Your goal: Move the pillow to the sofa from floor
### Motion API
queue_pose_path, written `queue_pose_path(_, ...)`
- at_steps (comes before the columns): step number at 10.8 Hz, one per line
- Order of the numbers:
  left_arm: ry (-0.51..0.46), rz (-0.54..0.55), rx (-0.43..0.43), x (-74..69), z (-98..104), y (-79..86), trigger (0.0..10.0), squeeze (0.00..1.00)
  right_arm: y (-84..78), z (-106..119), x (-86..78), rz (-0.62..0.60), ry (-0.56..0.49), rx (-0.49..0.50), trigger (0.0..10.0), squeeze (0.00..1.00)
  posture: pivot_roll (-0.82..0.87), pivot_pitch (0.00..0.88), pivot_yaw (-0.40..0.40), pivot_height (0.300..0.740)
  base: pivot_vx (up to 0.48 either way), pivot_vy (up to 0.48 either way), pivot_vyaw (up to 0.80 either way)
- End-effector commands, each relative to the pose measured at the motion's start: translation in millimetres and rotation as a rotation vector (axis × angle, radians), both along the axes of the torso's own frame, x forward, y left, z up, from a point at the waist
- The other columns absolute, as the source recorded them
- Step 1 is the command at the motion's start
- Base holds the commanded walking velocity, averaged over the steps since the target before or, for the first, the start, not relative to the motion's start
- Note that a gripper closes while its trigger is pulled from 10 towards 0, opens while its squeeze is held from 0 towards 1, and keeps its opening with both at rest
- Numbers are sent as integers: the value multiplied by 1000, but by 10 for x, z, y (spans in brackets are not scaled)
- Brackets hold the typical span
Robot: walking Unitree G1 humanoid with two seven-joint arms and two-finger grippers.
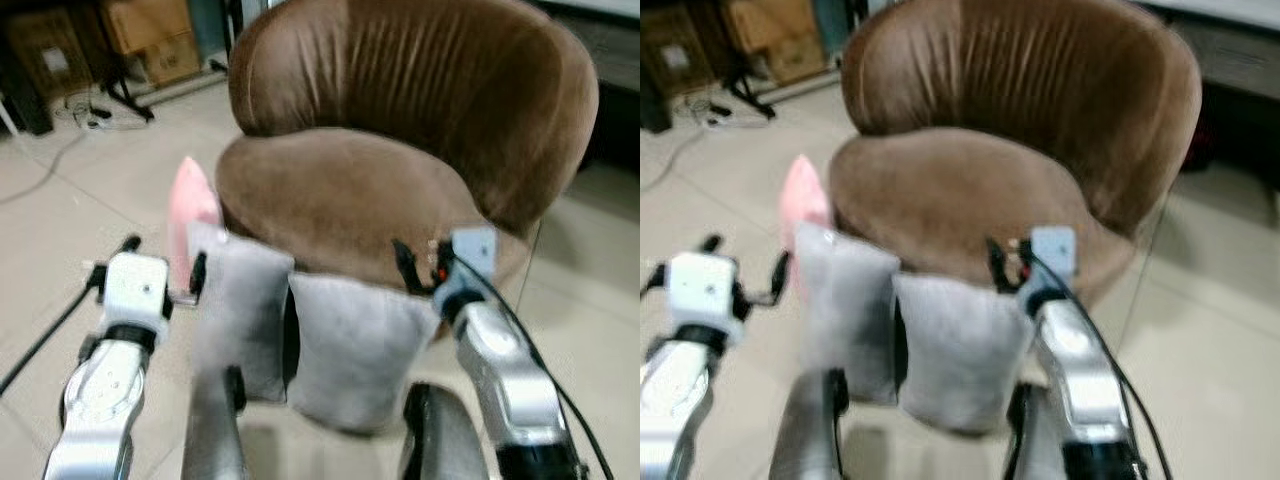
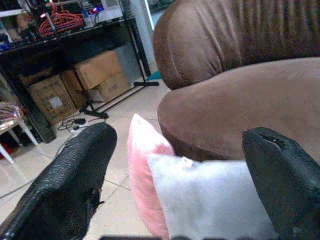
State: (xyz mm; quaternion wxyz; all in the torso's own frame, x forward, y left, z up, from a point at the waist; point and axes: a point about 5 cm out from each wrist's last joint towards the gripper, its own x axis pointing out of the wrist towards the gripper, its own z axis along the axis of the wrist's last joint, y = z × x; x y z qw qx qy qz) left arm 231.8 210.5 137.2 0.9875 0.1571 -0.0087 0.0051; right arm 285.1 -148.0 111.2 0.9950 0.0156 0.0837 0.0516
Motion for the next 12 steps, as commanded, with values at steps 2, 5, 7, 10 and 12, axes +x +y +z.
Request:
queue_pose_path(2, 41, -49, 7, -3, -43, -11, 10000, 0, -46, -55, 22, 24, 38, -25, 10000, 0, -69, 0, -31, 423, 0, 0, 0)
queue_pose_path(5, 62, -165, 66, 136, -27, -83, 10000, 0, -162, -262, 177, 19, 127, 7, 10000, 1000, -81, 0, -11, 423, 0, 0, 0)
queue_pose_path(7, 87, -281, 74, 228, -35, -214, 10000, 0, -284, -296, 422, -114, 192, 180, 10000, 1000, -101, 0, 16, 423, 0, 0, 0)
queue_pose_path(10, 122, -430, 61, 175, 4, -354, 10000, 0, -370, -414, 644, -242, 293, 372, 10000, 1000, -73, 0, 37, 423, 0, 0, 0)
queue_pose_path(12, 149, -461, 22, 71, -19, -367, 10000, 0, -367, -350, 693, -269, 217, 558, 10000, 1000, -64, 6, 36, 423, 0, 0, 0)
